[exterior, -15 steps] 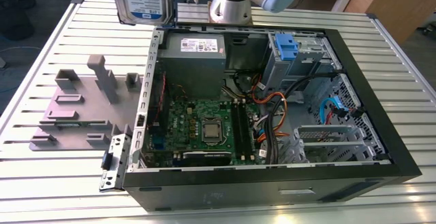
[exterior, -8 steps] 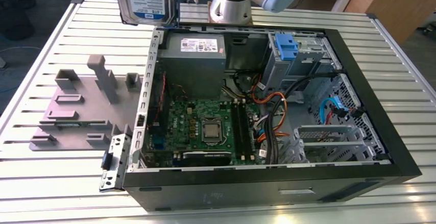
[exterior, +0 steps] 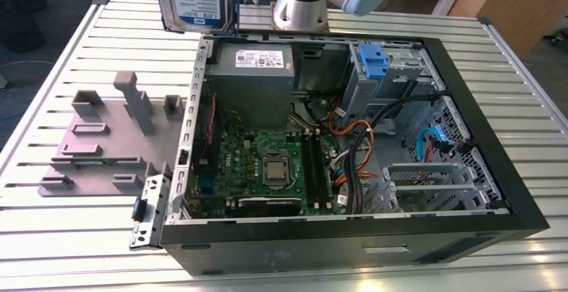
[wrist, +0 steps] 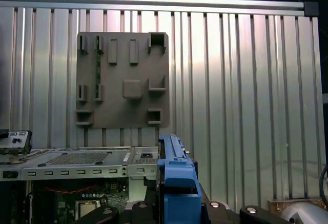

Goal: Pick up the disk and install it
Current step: 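Insert the disk into the insertion slot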

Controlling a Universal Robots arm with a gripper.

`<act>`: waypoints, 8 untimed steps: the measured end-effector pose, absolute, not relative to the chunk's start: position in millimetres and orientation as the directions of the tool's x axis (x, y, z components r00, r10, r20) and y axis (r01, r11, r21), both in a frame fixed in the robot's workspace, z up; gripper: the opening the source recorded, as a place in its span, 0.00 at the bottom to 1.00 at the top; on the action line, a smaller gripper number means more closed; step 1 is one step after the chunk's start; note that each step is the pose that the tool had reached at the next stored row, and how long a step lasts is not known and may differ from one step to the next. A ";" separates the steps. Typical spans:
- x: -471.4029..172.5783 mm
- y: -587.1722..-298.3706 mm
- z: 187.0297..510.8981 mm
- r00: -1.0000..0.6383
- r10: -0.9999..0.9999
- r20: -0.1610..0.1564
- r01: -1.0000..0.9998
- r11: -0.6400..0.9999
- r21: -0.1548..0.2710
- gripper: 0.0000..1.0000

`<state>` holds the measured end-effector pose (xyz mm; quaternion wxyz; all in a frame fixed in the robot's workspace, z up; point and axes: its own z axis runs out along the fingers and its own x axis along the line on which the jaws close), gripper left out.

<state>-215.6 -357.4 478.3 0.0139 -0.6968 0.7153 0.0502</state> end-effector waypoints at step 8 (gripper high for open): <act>-208.8 -357.4 478.3 -0.028 -0.996 -0.090 -0.998 0.024 0.052 0.37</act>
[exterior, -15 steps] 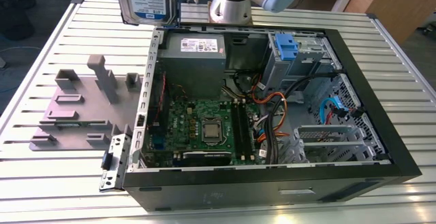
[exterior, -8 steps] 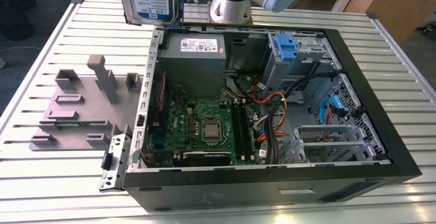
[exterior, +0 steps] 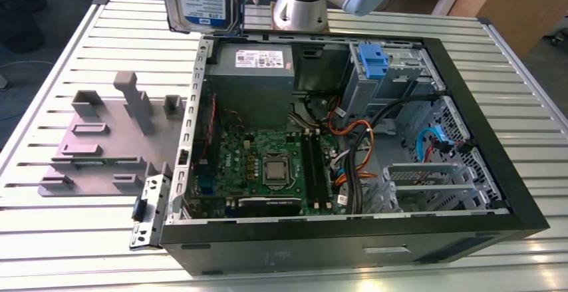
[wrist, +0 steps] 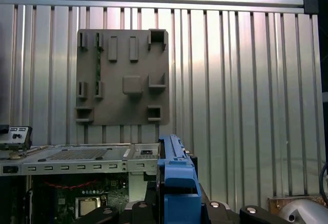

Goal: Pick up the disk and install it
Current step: 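Insert the disk into the insertion slot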

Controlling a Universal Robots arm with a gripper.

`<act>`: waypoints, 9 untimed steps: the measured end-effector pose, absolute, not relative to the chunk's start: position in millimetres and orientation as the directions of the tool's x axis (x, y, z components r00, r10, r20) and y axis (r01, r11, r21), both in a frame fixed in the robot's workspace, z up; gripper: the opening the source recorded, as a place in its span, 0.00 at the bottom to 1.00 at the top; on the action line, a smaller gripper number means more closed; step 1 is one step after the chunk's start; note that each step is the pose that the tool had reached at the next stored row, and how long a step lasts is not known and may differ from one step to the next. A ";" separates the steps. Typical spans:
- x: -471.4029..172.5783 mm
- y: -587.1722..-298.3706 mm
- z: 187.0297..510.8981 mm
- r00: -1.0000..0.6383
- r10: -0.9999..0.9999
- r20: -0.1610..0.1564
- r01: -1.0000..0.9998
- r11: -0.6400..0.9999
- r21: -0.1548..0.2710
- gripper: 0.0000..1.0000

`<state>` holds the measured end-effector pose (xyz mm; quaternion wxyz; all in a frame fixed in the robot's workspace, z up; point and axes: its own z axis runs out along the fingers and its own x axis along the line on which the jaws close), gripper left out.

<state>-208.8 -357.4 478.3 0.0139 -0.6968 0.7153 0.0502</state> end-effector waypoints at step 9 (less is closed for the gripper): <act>-201.6 -357.4 478.3 -0.028 -0.996 -0.090 -0.998 0.024 0.052 0.37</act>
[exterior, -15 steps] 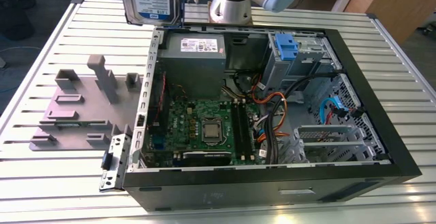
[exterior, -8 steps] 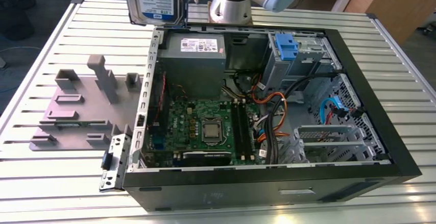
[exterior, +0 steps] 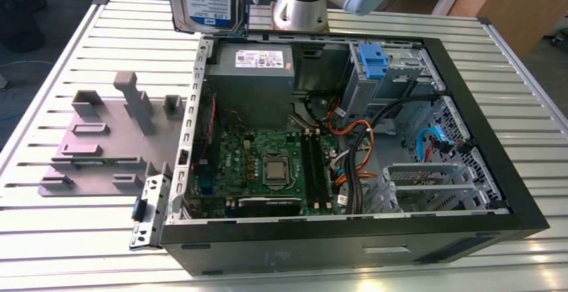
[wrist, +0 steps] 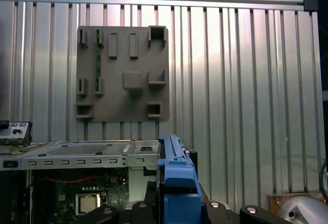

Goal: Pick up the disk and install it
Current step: 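Insert the disk into the insertion slot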

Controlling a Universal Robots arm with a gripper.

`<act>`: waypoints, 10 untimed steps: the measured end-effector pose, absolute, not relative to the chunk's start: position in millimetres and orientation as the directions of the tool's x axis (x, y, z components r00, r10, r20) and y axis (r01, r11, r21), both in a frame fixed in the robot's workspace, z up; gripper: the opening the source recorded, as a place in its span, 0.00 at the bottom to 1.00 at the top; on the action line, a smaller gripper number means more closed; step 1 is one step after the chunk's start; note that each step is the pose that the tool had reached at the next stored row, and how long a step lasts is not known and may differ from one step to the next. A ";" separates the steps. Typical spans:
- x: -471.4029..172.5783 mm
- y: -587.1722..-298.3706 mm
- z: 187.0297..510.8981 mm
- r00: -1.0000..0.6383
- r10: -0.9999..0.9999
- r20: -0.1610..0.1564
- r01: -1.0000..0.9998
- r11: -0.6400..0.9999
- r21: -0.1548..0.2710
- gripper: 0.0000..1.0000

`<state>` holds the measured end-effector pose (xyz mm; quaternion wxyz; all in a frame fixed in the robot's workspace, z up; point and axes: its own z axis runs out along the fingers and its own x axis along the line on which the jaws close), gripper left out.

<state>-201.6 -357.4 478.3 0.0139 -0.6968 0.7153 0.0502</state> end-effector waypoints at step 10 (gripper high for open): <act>-193.4 -357.4 478.3 -0.028 -0.996 -0.090 -0.998 0.024 0.052 0.37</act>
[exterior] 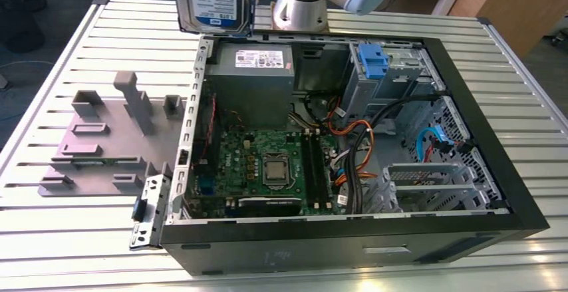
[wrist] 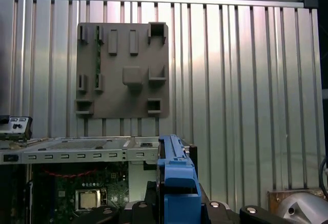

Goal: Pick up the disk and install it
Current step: 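Insert the disk into the insertion slot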

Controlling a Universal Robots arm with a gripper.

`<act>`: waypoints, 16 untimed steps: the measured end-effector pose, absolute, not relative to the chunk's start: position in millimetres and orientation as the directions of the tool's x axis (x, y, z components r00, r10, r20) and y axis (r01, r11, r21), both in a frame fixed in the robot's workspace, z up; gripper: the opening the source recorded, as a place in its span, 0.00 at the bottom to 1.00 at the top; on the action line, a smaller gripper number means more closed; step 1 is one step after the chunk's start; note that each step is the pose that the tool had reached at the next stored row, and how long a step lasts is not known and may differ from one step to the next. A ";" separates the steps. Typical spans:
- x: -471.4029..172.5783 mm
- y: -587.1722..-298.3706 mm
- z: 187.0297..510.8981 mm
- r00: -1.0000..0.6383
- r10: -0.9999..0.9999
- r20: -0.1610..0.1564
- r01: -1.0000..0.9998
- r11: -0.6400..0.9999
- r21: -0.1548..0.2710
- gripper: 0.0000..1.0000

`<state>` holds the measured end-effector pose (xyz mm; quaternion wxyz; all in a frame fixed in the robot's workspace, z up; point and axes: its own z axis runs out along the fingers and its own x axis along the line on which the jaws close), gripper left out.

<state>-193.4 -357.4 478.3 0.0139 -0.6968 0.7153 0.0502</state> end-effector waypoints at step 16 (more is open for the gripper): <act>-179.7 -357.4 478.3 -0.028 -0.996 -0.090 -0.998 0.024 0.052 0.37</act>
